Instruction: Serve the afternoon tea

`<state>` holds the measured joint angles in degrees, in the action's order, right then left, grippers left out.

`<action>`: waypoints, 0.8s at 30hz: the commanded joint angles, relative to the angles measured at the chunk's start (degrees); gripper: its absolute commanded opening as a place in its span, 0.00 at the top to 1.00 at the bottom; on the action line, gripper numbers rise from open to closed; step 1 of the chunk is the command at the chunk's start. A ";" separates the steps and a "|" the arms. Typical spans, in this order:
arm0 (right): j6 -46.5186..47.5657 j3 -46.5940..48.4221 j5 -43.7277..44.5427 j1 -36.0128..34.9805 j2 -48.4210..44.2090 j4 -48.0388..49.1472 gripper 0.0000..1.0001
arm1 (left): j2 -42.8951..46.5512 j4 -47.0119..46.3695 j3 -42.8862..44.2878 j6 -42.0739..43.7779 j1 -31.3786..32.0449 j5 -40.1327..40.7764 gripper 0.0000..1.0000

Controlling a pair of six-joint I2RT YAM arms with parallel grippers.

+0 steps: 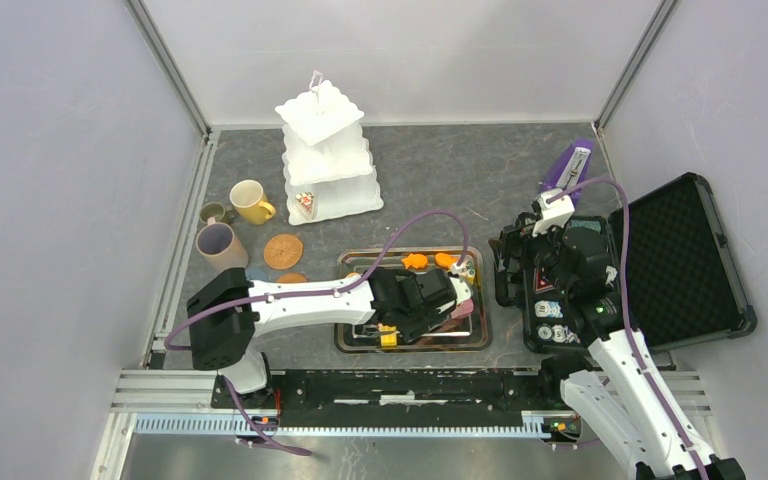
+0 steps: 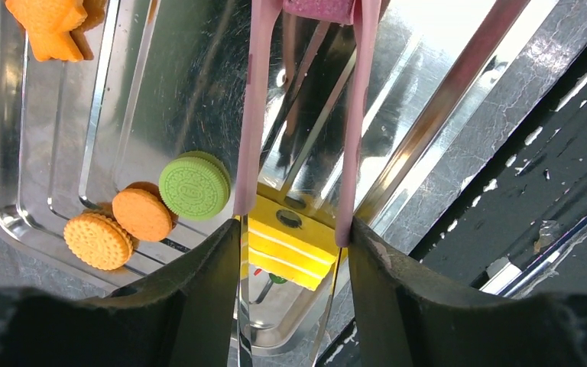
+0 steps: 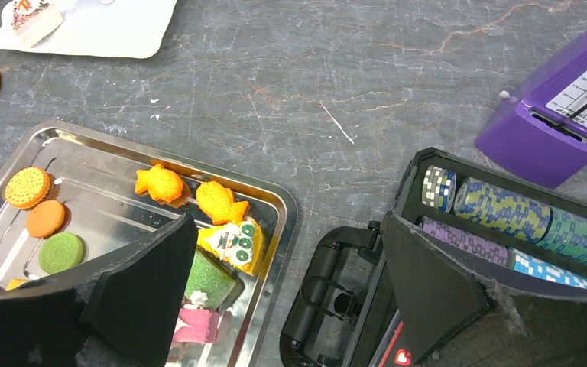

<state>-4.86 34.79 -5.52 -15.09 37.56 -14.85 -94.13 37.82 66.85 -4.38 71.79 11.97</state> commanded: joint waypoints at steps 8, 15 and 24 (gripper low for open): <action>-0.37 -0.56 0.20 0.25 -0.32 1.22 0.02 | 1.36 0.93 3.07 -0.19 0.82 -1.58 0.97; -0.33 -0.68 0.42 0.30 -0.56 0.86 0.02 | 4.93 2.11 2.61 -0.54 1.07 -2.16 0.98; -0.55 -0.64 0.67 0.25 -0.82 0.79 0.02 | 14.19 4.28 0.87 1.13 1.60 0.46 0.98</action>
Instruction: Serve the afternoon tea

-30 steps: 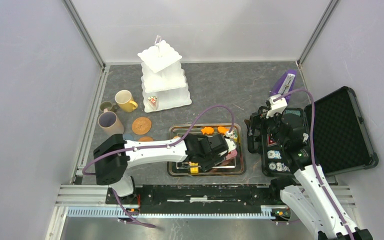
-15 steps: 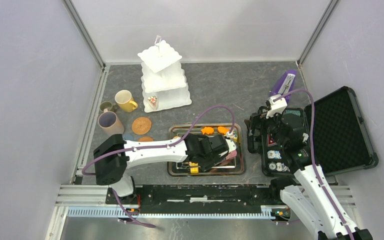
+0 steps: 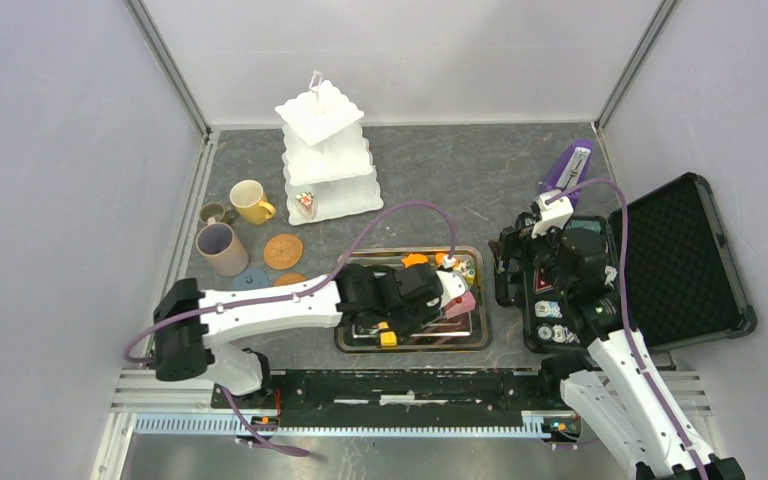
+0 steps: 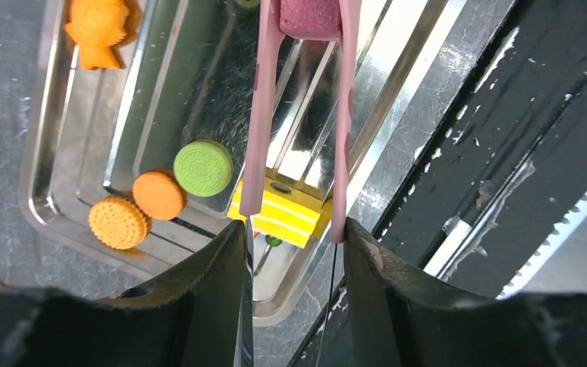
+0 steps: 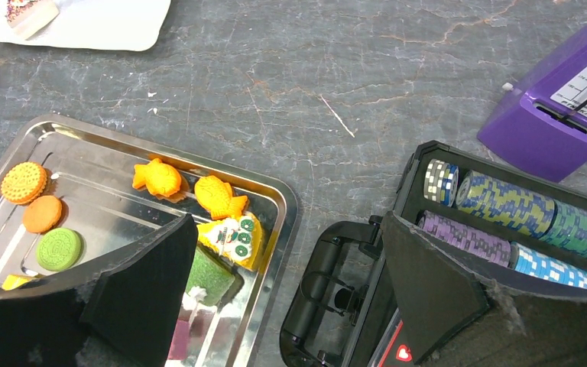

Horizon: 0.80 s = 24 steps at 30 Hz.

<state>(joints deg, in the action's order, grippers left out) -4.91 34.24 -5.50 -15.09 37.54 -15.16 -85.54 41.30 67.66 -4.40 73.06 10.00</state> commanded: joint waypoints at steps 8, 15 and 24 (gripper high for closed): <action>-1.42 -0.12 -0.10 0.24 -0.53 1.62 0.02 | 3.14 8.26 7.43 -15.30 -7.37 14.77 0.98; -1.51 -0.26 0.25 0.24 -1.32 1.39 0.02 | -2.91 8.49 9.52 -23.59 -19.48 14.36 0.98; -0.78 0.62 0.41 0.24 -0.60 0.93 0.02 | -5.38 5.38 8.29 -25.85 -29.40 20.61 0.98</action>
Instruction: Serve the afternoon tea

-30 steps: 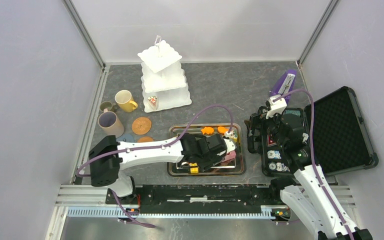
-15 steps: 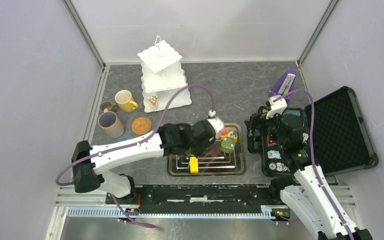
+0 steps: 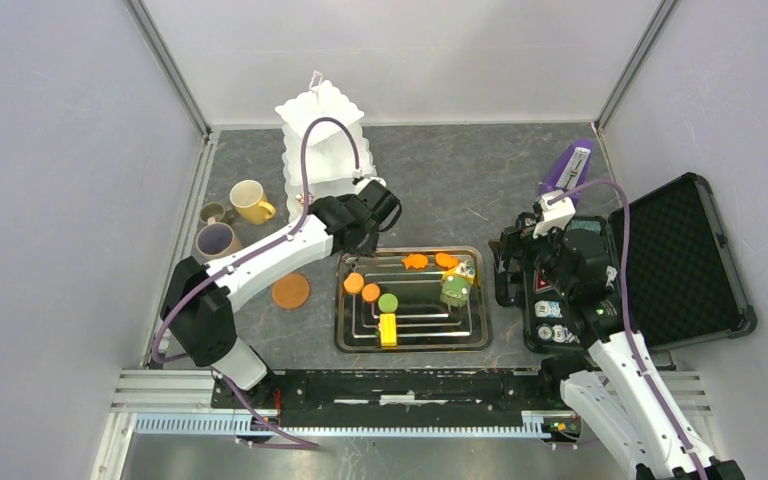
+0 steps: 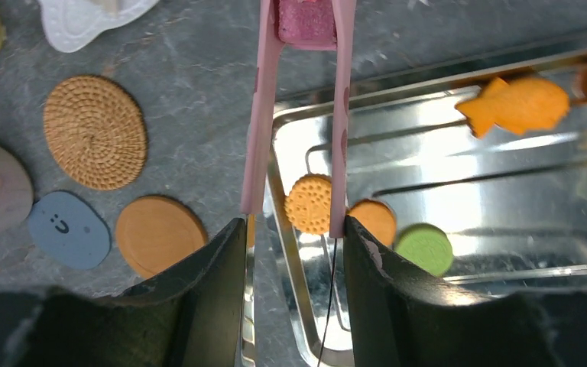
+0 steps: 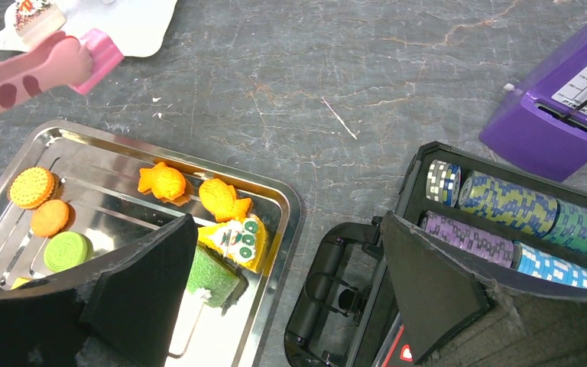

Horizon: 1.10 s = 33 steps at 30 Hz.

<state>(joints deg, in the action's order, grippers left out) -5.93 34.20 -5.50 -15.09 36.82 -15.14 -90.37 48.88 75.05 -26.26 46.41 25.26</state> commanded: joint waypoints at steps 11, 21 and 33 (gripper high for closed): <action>0.37 0.25 0.53 0.22 0.40 1.36 0.02 | -1.03 -7.22 -1.03 -0.83 -11.72 6.82 0.98; 0.55 -0.08 0.79 0.25 0.05 1.09 0.02 | -4.29 -9.57 -0.68 -0.48 -14.99 7.18 0.98; 0.56 -0.36 0.58 0.24 0.23 1.14 0.02 | -7.56 -10.32 -0.41 -0.34 -15.48 6.91 0.94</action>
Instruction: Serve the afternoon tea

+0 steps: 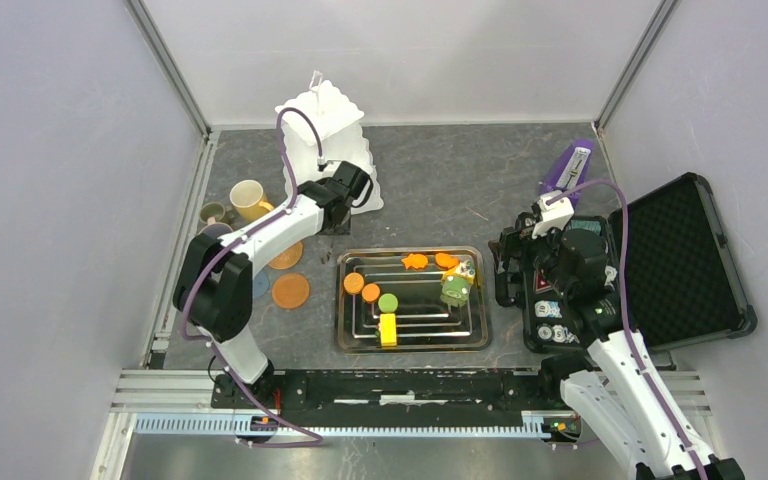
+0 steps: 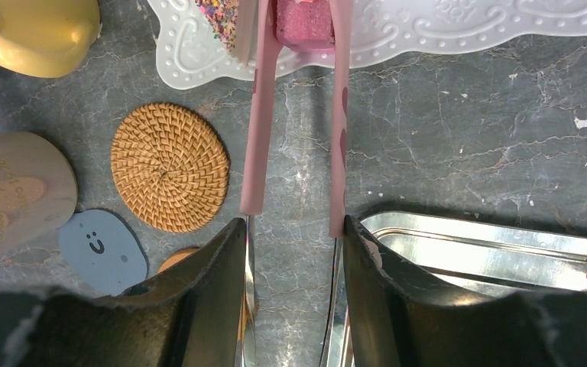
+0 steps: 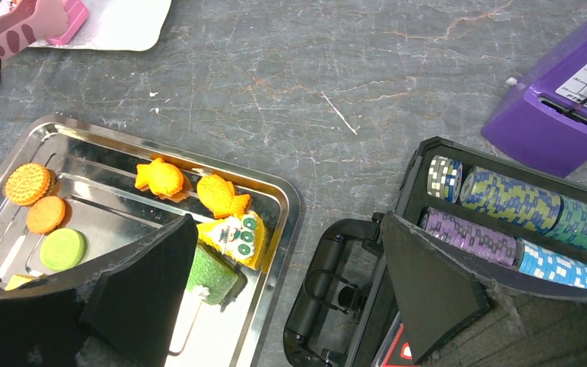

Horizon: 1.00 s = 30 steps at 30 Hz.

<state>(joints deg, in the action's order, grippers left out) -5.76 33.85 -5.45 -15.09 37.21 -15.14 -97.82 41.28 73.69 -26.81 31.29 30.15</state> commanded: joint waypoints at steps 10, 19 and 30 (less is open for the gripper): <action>0.08 -0.32 0.13 0.29 0.08 1.62 0.02 | 0.98 -2.78 0.32 0.86 -0.35 1.25 0.59; 0.18 -0.01 -0.17 0.23 0.47 1.67 0.02 | 2.17 -2.94 0.06 1.31 -0.35 1.05 0.50; 0.07 -0.36 -0.08 0.24 -0.20 1.53 0.02 | 3.07 -2.94 -0.30 1.84 -0.35 0.45 0.42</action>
<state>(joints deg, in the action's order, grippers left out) -5.76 33.82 -5.52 -15.09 37.65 -15.11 -97.76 40.27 73.65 -26.74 31.20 29.89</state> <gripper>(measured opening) 0.979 0.582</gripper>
